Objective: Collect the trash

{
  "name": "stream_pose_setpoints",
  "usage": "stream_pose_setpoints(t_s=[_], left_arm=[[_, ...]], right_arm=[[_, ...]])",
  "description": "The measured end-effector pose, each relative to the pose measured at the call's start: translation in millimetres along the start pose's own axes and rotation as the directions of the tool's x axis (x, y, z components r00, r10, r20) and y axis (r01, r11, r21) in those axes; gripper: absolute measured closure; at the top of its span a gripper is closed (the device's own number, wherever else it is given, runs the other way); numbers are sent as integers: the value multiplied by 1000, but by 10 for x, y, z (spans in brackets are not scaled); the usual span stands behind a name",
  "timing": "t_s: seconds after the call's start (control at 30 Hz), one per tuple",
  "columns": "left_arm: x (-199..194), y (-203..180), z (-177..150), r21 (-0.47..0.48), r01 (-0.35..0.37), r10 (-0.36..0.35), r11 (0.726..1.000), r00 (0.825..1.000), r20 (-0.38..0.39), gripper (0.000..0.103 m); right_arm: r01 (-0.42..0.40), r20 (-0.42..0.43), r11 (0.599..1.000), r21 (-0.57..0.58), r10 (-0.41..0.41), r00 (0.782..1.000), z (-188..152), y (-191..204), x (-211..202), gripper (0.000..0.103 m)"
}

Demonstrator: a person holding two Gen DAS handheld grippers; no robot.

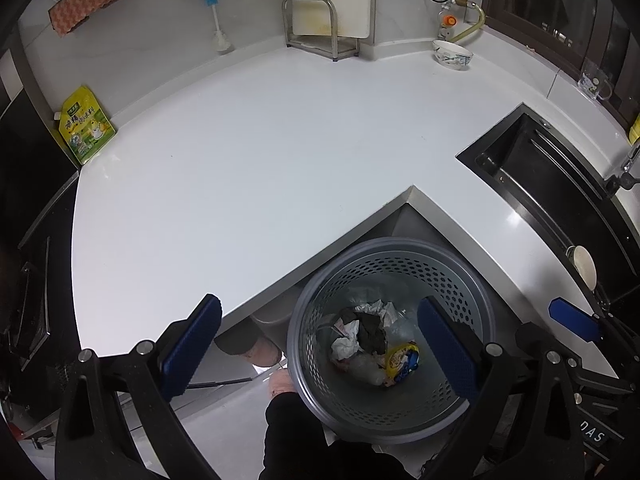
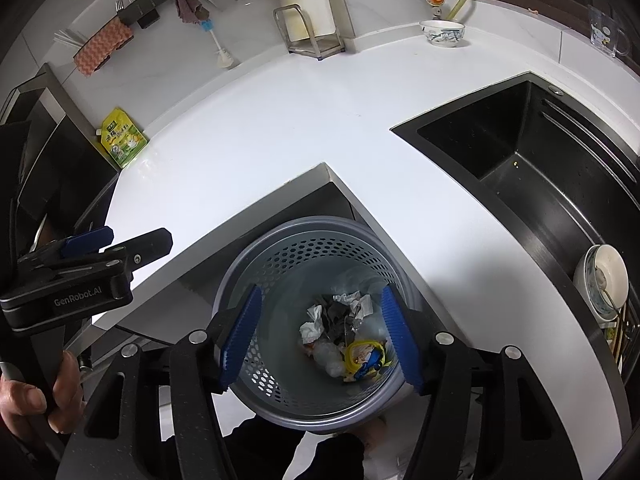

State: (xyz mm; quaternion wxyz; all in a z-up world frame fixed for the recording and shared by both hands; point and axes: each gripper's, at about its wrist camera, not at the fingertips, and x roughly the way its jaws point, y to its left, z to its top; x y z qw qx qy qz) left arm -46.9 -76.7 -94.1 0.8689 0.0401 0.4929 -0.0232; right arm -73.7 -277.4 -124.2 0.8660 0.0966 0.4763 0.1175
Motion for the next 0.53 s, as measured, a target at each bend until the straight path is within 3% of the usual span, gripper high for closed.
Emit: stream_pose_setpoints(t_s=[0.53], left_arm=[[-64, 25, -27, 0, -7, 7, 1000, 1000, 10, 6]], right_arm=[[1, 5, 1000, -10, -1, 1000, -27, 86, -31, 43]])
